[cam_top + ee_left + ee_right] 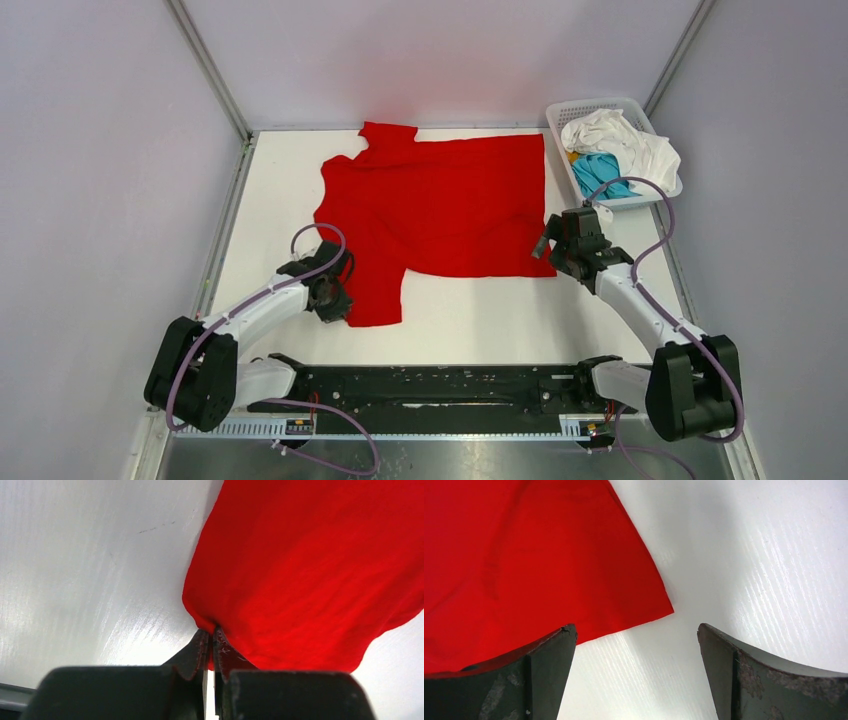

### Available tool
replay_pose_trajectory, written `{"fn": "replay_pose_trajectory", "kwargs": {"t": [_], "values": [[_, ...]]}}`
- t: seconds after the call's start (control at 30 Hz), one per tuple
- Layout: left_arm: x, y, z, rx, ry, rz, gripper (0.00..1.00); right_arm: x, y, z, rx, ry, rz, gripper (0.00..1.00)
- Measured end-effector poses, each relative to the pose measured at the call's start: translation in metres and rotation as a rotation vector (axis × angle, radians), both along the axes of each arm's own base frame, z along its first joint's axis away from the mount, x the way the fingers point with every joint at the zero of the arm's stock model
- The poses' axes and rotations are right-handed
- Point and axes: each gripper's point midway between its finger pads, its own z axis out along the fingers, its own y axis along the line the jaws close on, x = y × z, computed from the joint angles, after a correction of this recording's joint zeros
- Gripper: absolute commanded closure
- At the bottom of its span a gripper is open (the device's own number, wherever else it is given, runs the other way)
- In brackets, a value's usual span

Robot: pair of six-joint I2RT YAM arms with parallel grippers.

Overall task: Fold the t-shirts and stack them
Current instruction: Flatten out the tshirt

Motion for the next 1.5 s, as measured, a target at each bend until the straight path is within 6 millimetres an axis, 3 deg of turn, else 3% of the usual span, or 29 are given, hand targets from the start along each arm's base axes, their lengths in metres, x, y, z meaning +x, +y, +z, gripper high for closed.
{"fn": "replay_pose_trajectory", "kwargs": {"t": [0.37, 0.47, 0.67, 1.23, 1.5], "values": [[0.002, 0.004, 0.001, 0.024, -0.015, -0.008, 1.00, -0.015, -0.008, -0.032, -0.031, 0.171, -0.030, 0.01], [0.003, 0.006, 0.001, 0.034, -0.018, -0.011, 1.00, -0.020, -0.013, -0.053, -0.034, 0.264, -0.058, 0.02], [0.002, 0.008, 0.001, 0.046, -0.017, -0.013, 1.00, -0.017, -0.014, -0.066, -0.035, 0.330, -0.070, 0.04], [-0.001, 0.010, 0.001, 0.055, -0.010, -0.016, 1.00, 0.013, 0.012, -0.063, 0.097, 0.278, -0.058, 0.19], [0.001, 0.013, 0.006, 0.064, -0.029, -0.014, 1.00, 0.025, 0.021, -0.063, 0.120, 0.269, -0.048, 0.32]]}}
